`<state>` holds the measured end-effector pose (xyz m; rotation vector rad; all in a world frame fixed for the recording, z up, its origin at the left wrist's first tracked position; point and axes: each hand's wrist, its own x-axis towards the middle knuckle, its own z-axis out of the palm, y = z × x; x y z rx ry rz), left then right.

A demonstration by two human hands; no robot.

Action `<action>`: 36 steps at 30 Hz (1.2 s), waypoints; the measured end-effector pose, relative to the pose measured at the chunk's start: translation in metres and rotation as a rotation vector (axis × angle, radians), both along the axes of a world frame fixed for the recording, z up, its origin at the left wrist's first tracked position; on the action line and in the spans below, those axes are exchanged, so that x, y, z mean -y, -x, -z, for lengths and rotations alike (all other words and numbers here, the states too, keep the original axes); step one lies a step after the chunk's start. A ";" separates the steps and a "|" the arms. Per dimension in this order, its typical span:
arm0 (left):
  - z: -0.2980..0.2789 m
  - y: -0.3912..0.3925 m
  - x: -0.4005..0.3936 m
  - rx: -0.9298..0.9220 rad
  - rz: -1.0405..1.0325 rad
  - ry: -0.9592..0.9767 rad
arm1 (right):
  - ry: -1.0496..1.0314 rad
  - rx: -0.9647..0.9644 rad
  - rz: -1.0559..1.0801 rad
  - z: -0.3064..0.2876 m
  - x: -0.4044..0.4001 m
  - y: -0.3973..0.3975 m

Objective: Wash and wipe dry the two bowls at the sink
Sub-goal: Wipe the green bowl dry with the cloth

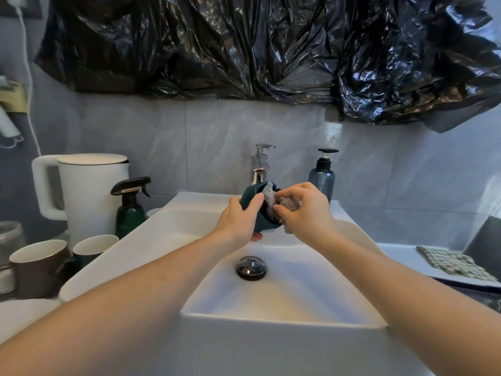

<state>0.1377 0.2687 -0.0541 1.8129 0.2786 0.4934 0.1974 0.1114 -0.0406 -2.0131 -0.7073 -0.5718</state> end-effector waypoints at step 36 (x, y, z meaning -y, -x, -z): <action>0.008 -0.002 0.002 0.036 0.062 -0.283 | 0.230 -0.070 0.086 -0.008 -0.004 0.021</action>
